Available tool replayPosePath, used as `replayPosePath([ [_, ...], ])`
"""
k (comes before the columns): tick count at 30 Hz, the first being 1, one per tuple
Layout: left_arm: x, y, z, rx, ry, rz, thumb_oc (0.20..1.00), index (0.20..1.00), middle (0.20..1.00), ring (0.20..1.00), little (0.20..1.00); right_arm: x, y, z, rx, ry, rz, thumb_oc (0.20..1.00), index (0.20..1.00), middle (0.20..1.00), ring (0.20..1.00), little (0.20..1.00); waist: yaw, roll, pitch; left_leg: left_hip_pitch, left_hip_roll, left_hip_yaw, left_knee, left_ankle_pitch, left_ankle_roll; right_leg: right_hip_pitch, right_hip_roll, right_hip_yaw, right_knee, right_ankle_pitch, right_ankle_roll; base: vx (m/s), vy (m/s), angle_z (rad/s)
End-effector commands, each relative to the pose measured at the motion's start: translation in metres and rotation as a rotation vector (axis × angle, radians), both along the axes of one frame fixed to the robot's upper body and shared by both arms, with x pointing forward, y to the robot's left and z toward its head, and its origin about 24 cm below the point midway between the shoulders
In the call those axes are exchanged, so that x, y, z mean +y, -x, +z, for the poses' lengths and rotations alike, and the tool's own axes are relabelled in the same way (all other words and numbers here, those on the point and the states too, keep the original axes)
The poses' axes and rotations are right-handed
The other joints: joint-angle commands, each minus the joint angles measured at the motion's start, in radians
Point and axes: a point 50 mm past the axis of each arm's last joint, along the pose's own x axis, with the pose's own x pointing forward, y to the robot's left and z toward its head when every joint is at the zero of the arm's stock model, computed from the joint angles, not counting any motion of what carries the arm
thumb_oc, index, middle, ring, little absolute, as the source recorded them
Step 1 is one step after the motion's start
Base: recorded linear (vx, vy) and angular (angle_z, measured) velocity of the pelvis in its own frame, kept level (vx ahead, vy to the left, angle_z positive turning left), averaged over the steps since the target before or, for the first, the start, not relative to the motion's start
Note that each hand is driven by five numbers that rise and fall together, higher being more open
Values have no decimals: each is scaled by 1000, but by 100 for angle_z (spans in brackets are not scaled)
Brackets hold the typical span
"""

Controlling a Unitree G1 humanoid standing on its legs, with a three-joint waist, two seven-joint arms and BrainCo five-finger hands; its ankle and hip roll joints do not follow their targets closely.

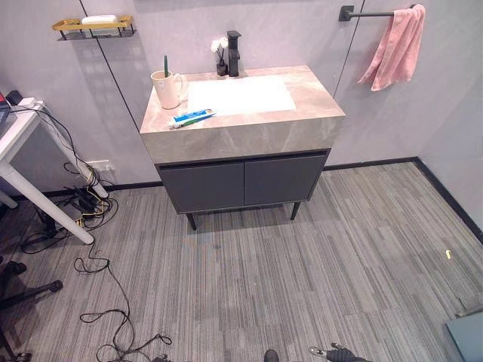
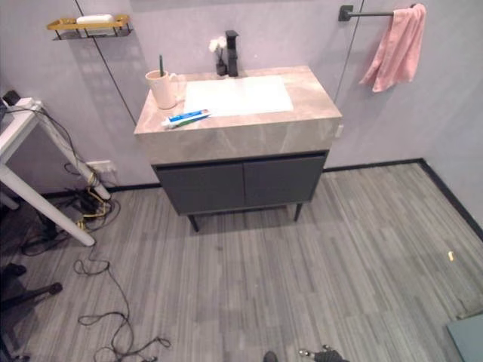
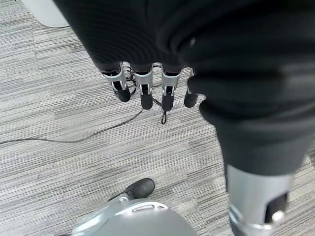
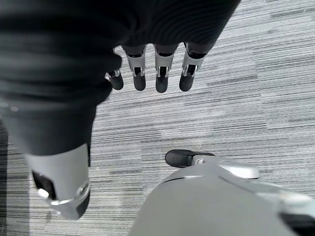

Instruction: Put brush and paste in cup on sink, flatten towel.

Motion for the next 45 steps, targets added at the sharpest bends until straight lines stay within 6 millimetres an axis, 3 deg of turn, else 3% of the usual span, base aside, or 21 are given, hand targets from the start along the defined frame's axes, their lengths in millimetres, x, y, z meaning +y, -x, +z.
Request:
replayPosePath([
  [1, -1, -13, 2, -35, -21, -39, 1000, 1000, 1000, 1000, 1000, -6, -10, 2, -5, 25, 5, 1000, 1000, 1000, 1000, 1000, -7, -46, 4, 4, -27, 21, -30, 47, -3, 58, -40, -60, 6, 18, 55, 0, 0, 0],
  [12, -7, -5, -1, 4, 14, -4, 1000, 1000, 1000, 1000, 1000, -9, -9, 2, -10, 15, -42, 1000, 1000, 1000, 1000, 1000, -4, -46, -11, 16, -29, 17, -30, 39, -1, 68, -37, -55, 6, 12, 54, 9, -3, 4],
  [14, -7, -14, 1, -43, -2, -23, 1000, 1000, 1000, 1000, 1000, -5, -15, 4, -43, -12, -39, 1000, 1000, 1000, 1000, 1000, -1, -47, -10, 18, -29, 16, -30, 38, -1, 70, -38, -55, 6, 11, 54, 0, 0, 0],
  [20, -8, -15, 2, -63, 23, -11, 1000, 1000, 1000, 1000, 1000, -1, -34, 10, -128, -37, 25, 1000, 1000, 1000, 1000, 1000, 6, -53, 1, 20, -31, 16, -30, 40, 2, 72, -40, -54, 6, 13, 55, 0, 0, 0],
  [25, -4, -12, 1, -27, 8, -48, 1000, 1000, 1000, 1000, 1000, 0, -36, 10, -126, -47, 28, 1000, 1000, 1000, 1000, 1000, 9, -57, -8, 25, -31, 15, -30, 37, 2, 75, -37, -51, 6, 11, 55, 0, 0, 0],
  [31, 2, -9, 1, -2, -2, -16, 1000, 1000, 1000, 1000, 1000, -2, -25, 6, -70, -39, 35, 1000, 1000, 1000, 1000, 1000, 7, -62, -12, 34, -28, 18, -30, 32, 3, 80, -32, -50, 18, 1, 50, 0, -9, 0],
  [33, 6, -9, 2, 8, -20, -23, 1000, 1000, 1000, 1000, 1000, -4, -17, 4, -29, -20, 53, 1000, 1000, 1000, 1000, 1000, -1, -61, 6, 30, -16, 21, -30, 36, 6, 31, -23, -48, 111, -34, 40, -40, -55, -2],
  [35, 9, -9, 2, 14, -23, 0, 1000, 1000, 1000, 1000, 1000, -6, -7, 2, 13, -5, 47, 1000, 1000, 1000, 1000, 1000, -6, -69, 23, 3, -8, 22, 21, 29, 2, 3, -21, -50, 148, -49, 31, -32, -126, -1],
  [37, 10, -16, 4, -12, -16, 31, 1000, 1000, 1000, 1000, 1000, -10, -2, 1, 37, -4, 30, 1000, 1000, 1000, 1000, 1000, -3, -93, 54, -77, 9, 5, 195, 15, -9, 0, -18, -43, 153, -56, 12, -19, -233, -5],
  [38, 10, -18, 4, -24, 16, 87, 1000, 1000, 1000, 1000, 1000, -13, 4, 0, 58, -20, 4, 1000, 1000, 1000, 1000, 1000, 7, -108, 75, -157, 26, -11, 364, 33, -20, 14, -18, -42, 150, -63, -5, 13, -225, 4],
  [39, 10, -18, 4, -27, 25, 115, 1000, 1000, 1000, 1000, 1000, -15, 5, 1, 64, -14, 7, 1000, 1000, 1000, 1000, 1000, 10, -110, 86, -200, 37, -19, 447, 56, -31, 24, -12, -47, 147, -67, -14, 80, -245, 9],
  [40, 10, -19, 4, -33, 31, 138, 1000, 1000, 1000, 1000, 1000, -18, 5, 1, 64, -4, 5, 1000, 1000, 1000, 1000, 1000, 11, -116, 99, -262, 58, -3, 521, 112, -45, 44, -11, -56, 140, -74, -23, 70, -132, 12],
  [41, 10, -19, 4, -33, 31, 138, 1000, 1000, 1000, 1000, 1000, -18, 5, 1, 64, -4, 5, 1000, 1000, 1000, 1000, 1000, 9, -115, 98, -267, 60, -5, 526, 110, -46, 42, -10, -58, 140, -73, -24, 152, -72, 10],
  [42, 10, -19, 4, -42, 46, 174, 1000, 1000, 1000, 1000, 1000, -23, 6, 2, 67, 7, -4, 1000, 1000, 1000, 1000, 1000, 9, -112, 97, -330, 90, 37, 465, 147, -47, 64, -13, -69, 132, -86, -27, 199, 4, 19],
  [43, 11, -18, 5, -46, 50, 196, 1000, 1000, 1000, 1000, 1000, -25, 7, 3, 72, 13, -1, 1000, 1000, 1000, 1000, 1000, 20, -111, 98, -359, 87, 40, 417, 145, -44, 81, -14, -72, 128, -98, -23, 344, 39, 11],
  [44, 10, -16, 4, -47, 47, 198, 1000, 1000, 1000, 1000, 1000, -26, 7, 3, 74, 22, 2, 1000, 1000, 1000, 1000, 1000, 35, -106, 102, -390, 83, 30, 309, 185, -49, 99, -12, -60, 130, -117, -17, 435, 101, 21],
  [45, 9, -15, 4, -46, 42, 187, 1000, 1000, 1000, 1000, 1000, -27, 6, 4, 72, 37, 23, 1000, 1000, 1000, 1000, 1000, 50, -87, 107, -407, 100, 9, 170, 267, -71, 128, 2, -41, 132, -133, -13, 703, 190, -23],
])
